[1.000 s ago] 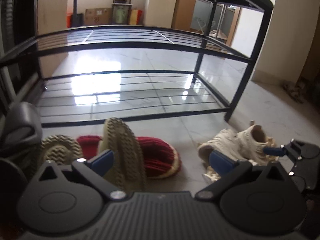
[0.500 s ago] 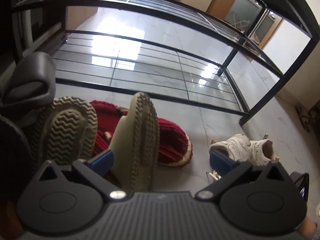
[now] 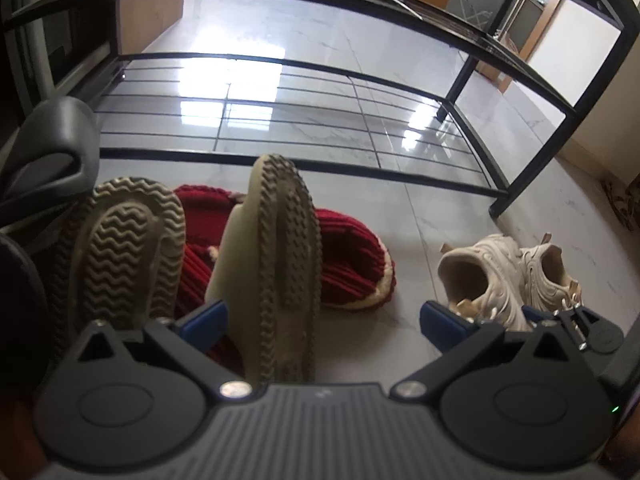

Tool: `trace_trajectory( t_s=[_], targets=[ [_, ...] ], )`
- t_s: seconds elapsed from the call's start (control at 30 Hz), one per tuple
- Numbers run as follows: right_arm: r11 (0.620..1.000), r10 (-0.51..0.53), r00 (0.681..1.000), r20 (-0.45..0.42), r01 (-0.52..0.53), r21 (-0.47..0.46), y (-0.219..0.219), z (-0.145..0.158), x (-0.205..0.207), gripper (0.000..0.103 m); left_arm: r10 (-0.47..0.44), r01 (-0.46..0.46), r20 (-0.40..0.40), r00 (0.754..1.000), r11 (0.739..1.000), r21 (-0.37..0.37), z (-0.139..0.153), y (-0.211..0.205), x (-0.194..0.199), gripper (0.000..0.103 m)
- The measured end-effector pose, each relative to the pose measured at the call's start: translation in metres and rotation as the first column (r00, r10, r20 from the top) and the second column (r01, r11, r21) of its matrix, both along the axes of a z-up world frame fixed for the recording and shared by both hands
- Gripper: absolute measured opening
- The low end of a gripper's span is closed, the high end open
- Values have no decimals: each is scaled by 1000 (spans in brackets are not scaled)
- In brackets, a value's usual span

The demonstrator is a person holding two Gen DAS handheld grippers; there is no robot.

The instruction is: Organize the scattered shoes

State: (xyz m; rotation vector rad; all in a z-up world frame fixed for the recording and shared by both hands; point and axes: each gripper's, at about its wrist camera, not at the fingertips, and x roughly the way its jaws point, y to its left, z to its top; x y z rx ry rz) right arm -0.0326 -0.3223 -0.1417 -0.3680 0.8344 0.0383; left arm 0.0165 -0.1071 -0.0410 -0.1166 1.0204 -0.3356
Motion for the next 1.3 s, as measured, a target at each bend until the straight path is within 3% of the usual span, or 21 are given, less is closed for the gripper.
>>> trace_trajectory(
  t_s=[0.3,0.4,0.47,0.6,0.73,0.93,1.07,1.1,1.17,1.23,1.3],
  targets=[
    [964,-57,997,46,43,263,-58,16,-11,63,-52,50,22,998,997,52,-4,-11,-4,102],
    [920,-124,991,45,98,379,-83,19,-14,63,-66,66,3,998,996,58,-8,-14,-5,102],
    [861,-173,984,36,133,492,-103,19,-16,64,-79,79,-9,997,995,60,-10,-15,-4,102],
    [808,-205,978,39,147,570,-113,16,-17,66,-81,82,-13,997,994,68,-11,-16,-4,102],
    [722,-265,964,34,175,670,-122,11,-21,66,-78,79,-19,997,994,69,-12,-15,-3,102],
    [638,-312,950,30,186,747,-131,2,-23,66,-74,75,-23,997,995,65,-12,-13,-4,102],
    [662,-268,961,59,140,737,-125,3,-18,66,-81,82,-19,997,995,65,-12,-14,-5,102],
    [639,-255,965,61,121,760,-126,2,-16,65,-80,81,-19,997,994,66,-12,-15,-5,102],
    [583,-255,966,38,122,803,-132,0,-10,48,-78,79,-21,997,995,66,-12,-14,-4,102],
    [607,-253,967,33,132,783,-131,-3,-4,31,-76,77,-24,997,995,65,-12,-13,-4,102],
    [623,-252,967,31,138,770,-130,-4,0,30,-74,75,-27,997,995,65,-12,-13,-3,102]
  ],
)
